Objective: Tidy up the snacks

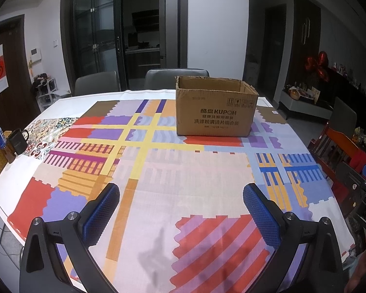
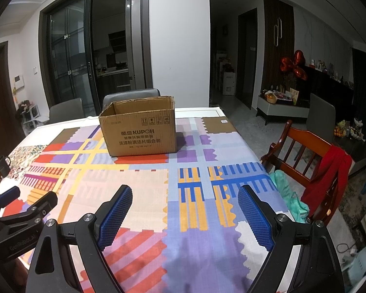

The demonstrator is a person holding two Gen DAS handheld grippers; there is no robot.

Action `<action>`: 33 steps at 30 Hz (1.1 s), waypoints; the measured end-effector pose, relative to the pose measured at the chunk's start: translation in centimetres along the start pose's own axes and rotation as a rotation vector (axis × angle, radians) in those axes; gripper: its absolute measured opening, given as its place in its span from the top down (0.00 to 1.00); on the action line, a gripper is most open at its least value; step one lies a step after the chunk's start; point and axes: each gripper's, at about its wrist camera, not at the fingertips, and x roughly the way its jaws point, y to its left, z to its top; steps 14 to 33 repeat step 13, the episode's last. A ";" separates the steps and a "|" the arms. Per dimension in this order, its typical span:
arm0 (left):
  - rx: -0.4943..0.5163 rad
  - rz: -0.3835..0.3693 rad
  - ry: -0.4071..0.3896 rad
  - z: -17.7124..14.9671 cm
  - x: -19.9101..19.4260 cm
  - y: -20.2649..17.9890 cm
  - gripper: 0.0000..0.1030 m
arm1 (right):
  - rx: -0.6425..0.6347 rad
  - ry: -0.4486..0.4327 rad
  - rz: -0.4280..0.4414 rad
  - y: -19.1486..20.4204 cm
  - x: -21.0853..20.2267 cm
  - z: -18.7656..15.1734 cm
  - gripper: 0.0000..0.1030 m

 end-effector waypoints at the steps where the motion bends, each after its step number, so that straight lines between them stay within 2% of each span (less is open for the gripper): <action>1: -0.001 0.001 0.000 0.0 0.0 0.0 0.00 | 0.000 0.000 0.000 0.0 0.0 0.0 0.13; 33: 0.000 0.006 0.021 -0.2 0.5 0.0 0.00 | 0.001 0.000 0.000 0.0 0.0 0.0 0.13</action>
